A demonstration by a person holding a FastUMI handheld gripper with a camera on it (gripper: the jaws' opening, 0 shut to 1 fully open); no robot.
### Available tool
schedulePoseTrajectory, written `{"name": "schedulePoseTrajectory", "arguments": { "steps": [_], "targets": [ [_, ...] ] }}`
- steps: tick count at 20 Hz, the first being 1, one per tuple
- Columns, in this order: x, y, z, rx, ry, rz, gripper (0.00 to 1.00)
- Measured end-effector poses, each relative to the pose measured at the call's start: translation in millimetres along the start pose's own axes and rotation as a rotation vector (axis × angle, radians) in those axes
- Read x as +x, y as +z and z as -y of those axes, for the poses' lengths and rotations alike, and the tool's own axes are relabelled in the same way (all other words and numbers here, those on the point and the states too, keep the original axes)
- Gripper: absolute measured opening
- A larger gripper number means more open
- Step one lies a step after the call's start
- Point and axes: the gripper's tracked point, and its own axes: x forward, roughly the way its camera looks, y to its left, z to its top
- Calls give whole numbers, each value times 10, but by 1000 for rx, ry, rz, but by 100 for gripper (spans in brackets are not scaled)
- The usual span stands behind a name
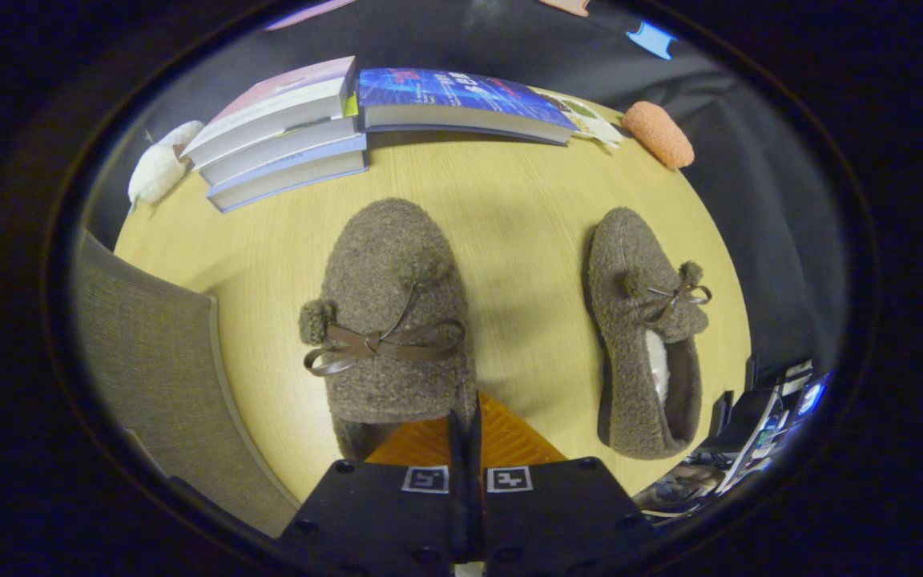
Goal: Open the storage box then place both shoes into the box .Put the left shoe in first, then the right shoe, with the right side of both shoes facing outward in a uniform manner.
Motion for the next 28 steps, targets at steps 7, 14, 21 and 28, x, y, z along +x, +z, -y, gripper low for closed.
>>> {"name": "schedulePoseTrajectory", "arguments": {
  "steps": [7,14,21,28],
  "targets": [
    [-307,-6,91,24,-55,81,3],
    [-1078,-49,644,-164,-346,122,3],
    [-2046,27,594,-166,-400,179,3],
    [-2680,125,-301,-148,-226,238,3]
  ]
}}
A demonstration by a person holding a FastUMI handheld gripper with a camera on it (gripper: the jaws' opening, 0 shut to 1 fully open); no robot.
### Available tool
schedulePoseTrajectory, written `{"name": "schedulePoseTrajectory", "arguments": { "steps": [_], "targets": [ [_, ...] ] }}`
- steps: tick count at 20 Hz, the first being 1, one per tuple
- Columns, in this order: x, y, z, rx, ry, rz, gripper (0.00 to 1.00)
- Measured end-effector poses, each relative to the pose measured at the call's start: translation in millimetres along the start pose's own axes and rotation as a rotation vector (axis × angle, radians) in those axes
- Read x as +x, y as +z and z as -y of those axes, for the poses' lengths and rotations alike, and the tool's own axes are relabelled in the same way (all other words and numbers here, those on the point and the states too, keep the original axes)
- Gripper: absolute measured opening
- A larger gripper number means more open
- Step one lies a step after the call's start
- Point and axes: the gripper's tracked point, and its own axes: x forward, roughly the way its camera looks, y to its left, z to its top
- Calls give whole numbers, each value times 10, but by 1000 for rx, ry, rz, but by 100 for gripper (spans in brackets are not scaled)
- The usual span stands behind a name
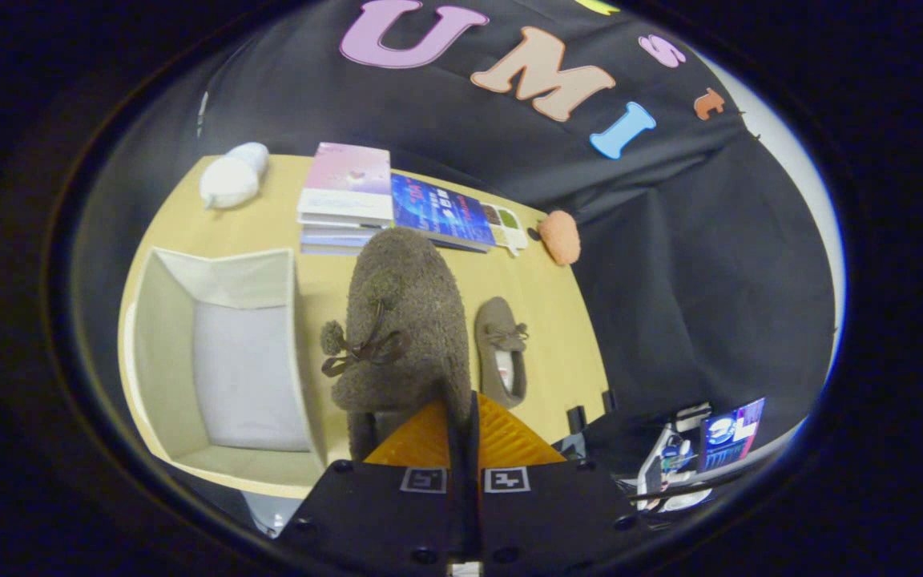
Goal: Open the storage box then place both shoes into the box .Put the left shoe in first, then the right shoe, with the right side of both shoes facing outward in a uniform manner.
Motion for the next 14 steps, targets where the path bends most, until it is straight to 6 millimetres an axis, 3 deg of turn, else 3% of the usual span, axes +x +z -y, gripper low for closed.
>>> {"name": "schedulePoseTrajectory", "arguments": {
  "steps": [3,6,11,14],
  "targets": [
    [-204,103,-564,24,146,11,3],
    [-286,67,-929,20,226,-6,3],
    [-207,-130,-1566,17,349,-71,3],
    [-94,-221,-1810,-17,381,-94,3]
  ]
}}
